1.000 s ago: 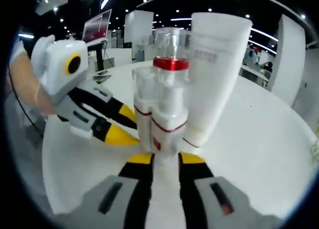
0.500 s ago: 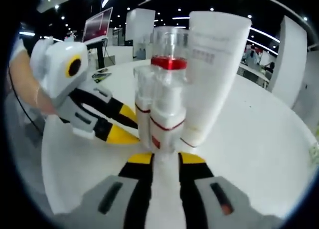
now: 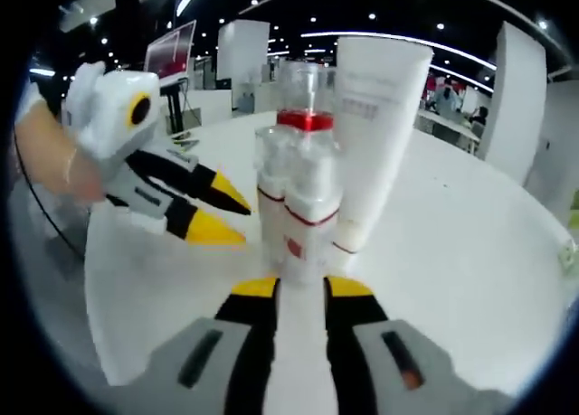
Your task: Arrange the skincare products in the storage area until every visible bottle or jar stands upright without overlapping.
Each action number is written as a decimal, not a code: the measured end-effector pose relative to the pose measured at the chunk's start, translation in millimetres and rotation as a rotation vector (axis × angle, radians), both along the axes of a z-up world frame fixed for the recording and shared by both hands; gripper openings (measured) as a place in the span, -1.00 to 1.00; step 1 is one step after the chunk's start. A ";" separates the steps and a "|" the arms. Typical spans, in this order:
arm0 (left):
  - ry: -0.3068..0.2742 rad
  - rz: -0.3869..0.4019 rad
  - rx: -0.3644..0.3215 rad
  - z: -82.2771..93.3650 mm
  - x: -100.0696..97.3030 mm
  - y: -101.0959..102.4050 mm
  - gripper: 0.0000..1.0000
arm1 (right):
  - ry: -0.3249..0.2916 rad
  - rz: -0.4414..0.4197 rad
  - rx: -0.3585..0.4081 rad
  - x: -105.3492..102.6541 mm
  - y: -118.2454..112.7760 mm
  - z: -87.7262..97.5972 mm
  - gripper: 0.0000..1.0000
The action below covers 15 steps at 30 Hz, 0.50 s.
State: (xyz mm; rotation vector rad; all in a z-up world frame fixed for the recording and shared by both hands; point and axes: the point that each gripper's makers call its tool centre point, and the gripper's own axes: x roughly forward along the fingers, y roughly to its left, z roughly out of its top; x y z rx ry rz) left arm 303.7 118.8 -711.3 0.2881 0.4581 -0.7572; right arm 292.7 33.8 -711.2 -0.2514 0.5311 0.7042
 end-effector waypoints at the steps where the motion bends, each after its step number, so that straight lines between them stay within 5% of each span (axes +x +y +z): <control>1: 0.003 -0.002 0.004 8.1 -4.5 8.3 -0.56 | -0.016 -0.012 0.041 -5.8 2.3 7.5 -0.60; 8: -0.019 0.038 -0.055 60.6 -30.6 59.7 -0.52 | -0.044 0.018 0.156 -44.4 26.8 40.3 -0.59; 15: -0.112 0.201 -0.064 98.2 -65.2 124.7 -0.52 | -0.076 -0.021 0.255 -57.2 51.9 90.5 -0.58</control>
